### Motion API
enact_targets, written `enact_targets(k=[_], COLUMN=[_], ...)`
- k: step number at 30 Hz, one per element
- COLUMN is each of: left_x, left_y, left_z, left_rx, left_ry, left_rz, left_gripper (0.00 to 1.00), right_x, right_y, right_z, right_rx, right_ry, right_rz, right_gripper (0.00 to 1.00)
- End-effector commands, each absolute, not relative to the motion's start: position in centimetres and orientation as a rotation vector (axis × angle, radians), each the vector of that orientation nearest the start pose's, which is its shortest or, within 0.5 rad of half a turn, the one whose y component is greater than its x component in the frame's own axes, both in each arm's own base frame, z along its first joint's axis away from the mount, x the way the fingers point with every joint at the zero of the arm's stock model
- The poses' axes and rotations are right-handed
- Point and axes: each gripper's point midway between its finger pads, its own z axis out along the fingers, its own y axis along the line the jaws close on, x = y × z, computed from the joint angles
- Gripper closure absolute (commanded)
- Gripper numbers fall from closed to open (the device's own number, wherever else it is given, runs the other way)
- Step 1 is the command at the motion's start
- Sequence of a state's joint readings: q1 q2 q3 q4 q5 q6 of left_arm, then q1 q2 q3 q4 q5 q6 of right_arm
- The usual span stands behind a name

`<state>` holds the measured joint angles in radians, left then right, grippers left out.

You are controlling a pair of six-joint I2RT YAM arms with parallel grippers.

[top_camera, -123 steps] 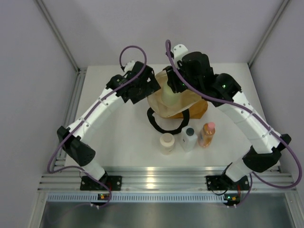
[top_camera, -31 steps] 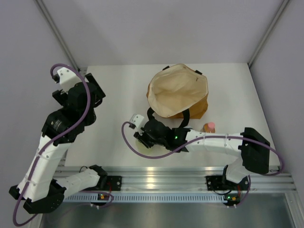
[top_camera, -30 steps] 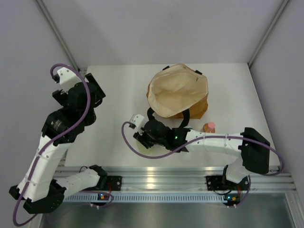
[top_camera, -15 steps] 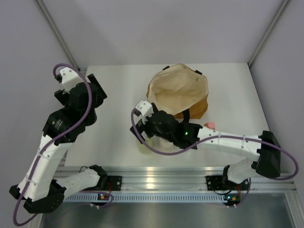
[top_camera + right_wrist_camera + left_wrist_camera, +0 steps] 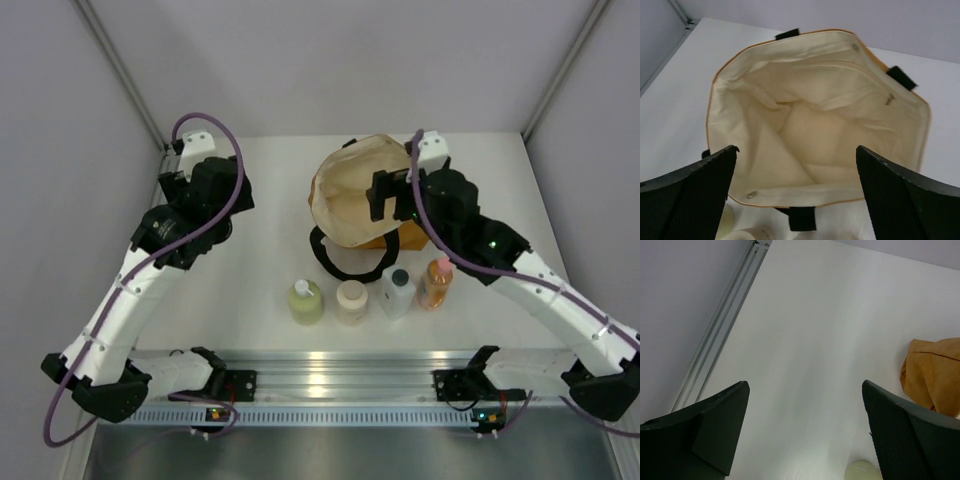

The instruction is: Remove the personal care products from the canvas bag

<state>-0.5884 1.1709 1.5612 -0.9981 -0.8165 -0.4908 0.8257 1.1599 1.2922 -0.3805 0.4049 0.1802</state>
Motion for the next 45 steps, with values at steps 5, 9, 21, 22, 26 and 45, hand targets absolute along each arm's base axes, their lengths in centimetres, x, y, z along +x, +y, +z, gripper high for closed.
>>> enact_targets(k=[5, 9, 21, 22, 26, 45], left_x=[29.6, 29.5, 27.1, 27.0, 26.3, 25.8], left_y=[-4.4, -3.3, -0.1, 0.0, 0.0, -0.1], left_z=[35.8, 35.7, 35.5, 35.5, 35.0, 32.8], left_rx=[-0.354, -0.393, -0.431, -0.427, -0.412, -0.398], left_ry=[1.953, 1.951, 1.91, 1.908, 1.918, 1.96], left_rz=[0.224, 0.231, 0.326, 0.327, 0.307, 0.312], left_gripper=[0.02, 0.02, 0.02, 0.02, 0.02, 0.02], right_x=[27.7, 25.6, 20.2, 20.0, 18.6, 17.5], right_y=[10.9, 5.4, 0.4, 0.2, -0.5, -0.8], right_z=[35.7, 35.6, 34.5, 34.6, 35.3, 35.2], right_rx=[-0.043, 0.071, 0.122, 0.114, 0.079, 0.097], right_ry=[1.867, 1.884, 1.958, 1.962, 1.948, 1.966], right_rz=[0.135, 0.035, -0.085, -0.095, -0.115, -0.105], right_gripper=[0.01, 0.01, 0.01, 0.0, 0.01, 0.01])
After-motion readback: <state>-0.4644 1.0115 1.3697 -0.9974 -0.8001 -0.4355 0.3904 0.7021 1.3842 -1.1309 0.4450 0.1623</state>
